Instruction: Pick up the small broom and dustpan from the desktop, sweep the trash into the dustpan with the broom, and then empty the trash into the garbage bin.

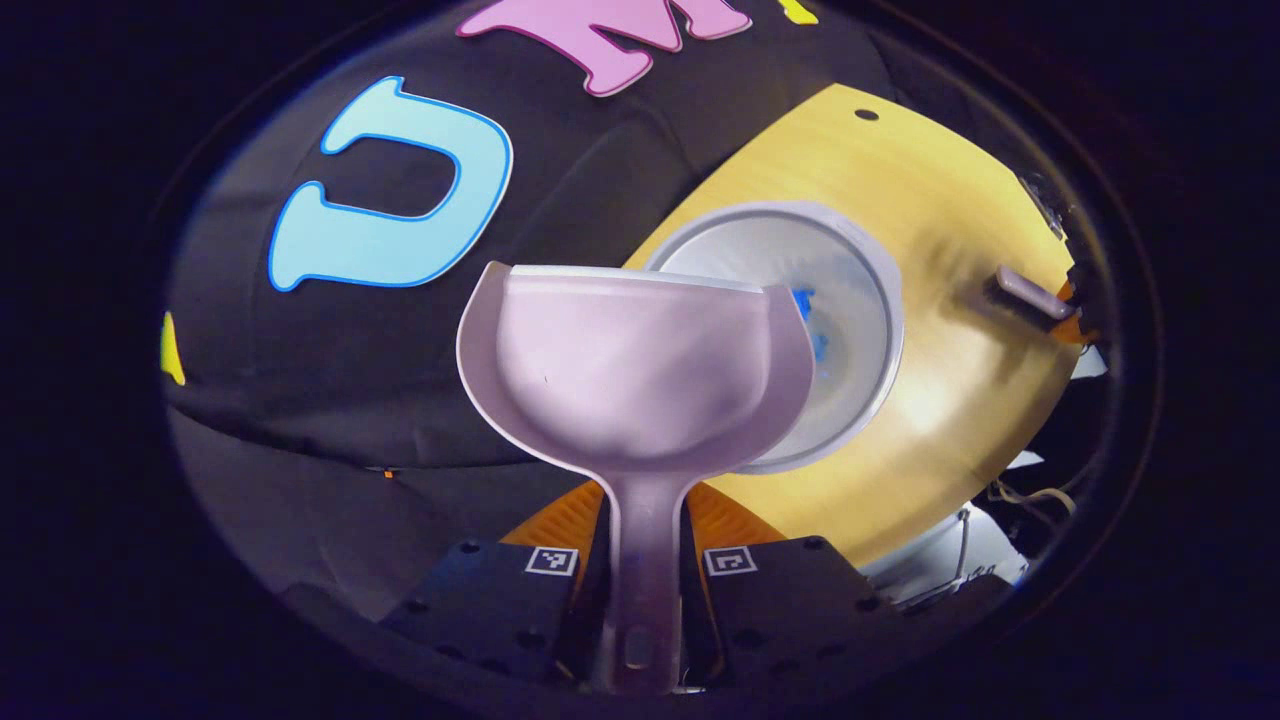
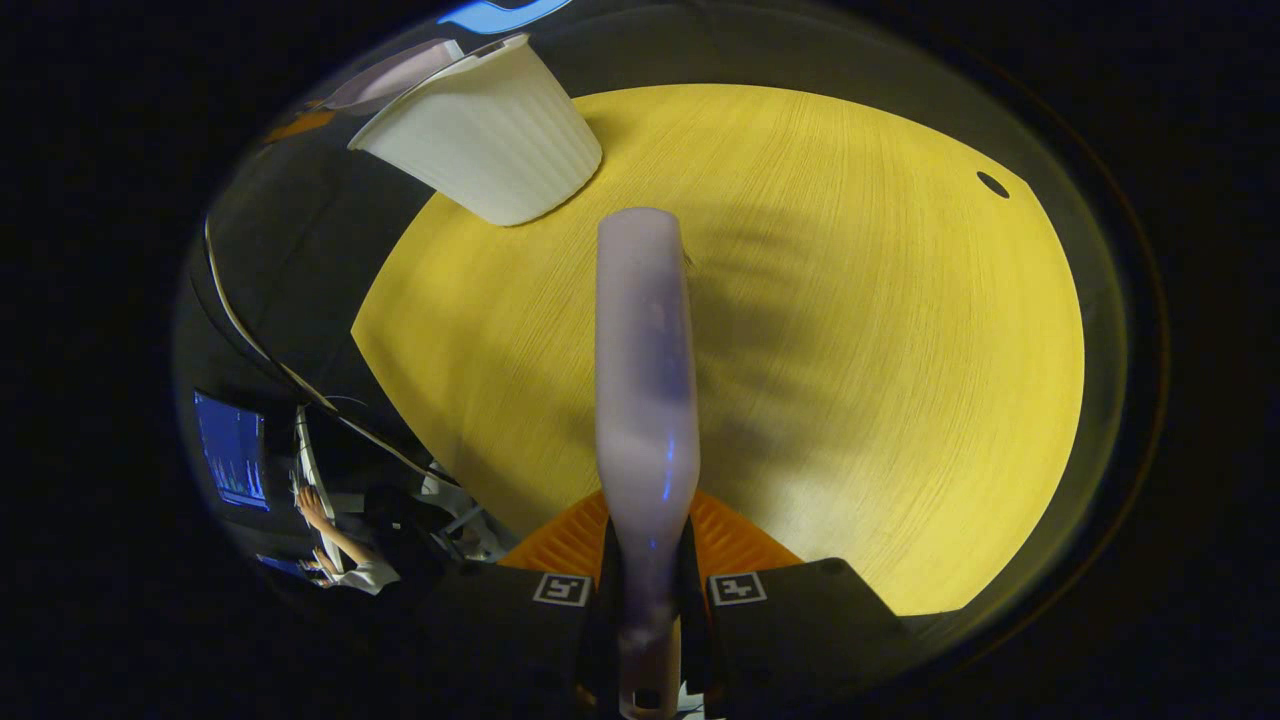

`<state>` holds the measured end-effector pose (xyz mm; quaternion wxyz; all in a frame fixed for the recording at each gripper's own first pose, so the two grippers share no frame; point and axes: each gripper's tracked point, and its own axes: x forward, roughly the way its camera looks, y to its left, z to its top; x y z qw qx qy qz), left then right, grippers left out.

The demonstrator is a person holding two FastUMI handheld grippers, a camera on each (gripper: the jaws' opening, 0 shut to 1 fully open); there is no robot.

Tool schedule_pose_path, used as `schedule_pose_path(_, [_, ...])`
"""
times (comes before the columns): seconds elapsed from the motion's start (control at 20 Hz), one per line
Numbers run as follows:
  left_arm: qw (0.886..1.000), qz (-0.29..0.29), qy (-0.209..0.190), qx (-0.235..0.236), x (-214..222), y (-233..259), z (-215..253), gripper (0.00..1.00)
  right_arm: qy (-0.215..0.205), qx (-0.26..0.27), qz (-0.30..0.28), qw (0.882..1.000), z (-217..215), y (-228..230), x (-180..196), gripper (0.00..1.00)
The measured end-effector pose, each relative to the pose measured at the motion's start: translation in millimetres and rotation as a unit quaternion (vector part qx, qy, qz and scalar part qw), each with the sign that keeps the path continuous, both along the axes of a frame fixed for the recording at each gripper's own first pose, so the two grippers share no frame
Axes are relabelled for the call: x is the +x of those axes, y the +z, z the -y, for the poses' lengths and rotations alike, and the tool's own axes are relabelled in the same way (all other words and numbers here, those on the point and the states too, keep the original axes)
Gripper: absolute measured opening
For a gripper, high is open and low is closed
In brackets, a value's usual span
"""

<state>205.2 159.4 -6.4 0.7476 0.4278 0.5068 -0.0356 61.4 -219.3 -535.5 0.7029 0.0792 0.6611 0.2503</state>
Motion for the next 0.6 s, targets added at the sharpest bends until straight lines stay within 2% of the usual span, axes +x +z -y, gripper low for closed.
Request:
schedule_pose_path(0.15, [0.991,0.079,0.031,-0.107,-9,5,15,0.29,-0.017,-0.006,0.007,1.0,9,1,10,0.29])
schedule_pose_path(0.25, [0.979,0.121,0.029,-0.163,-15,7,28,0.29,-0.031,-0.024,0.016,0.999,22,3,16,0.29])
schedule_pose_path(0.35, [0.96,0.166,0.015,-0.226,-18,4,46,0.29,-0.055,-0.03,0.019,0.998,29,9,20,0.29])
schedule_pose_path(0.5, [0.925,0.17,0.003,-0.341,-33,-8,95,0.29,-0.09,-0.077,0.035,0.992,52,8,22,0.29])
schedule_pose_path(0.6, [0.91,0.156,-0.005,-0.385,-42,-36,142,0.29,-0.125,-0.096,0.043,0.987,64,9,21,0.28])
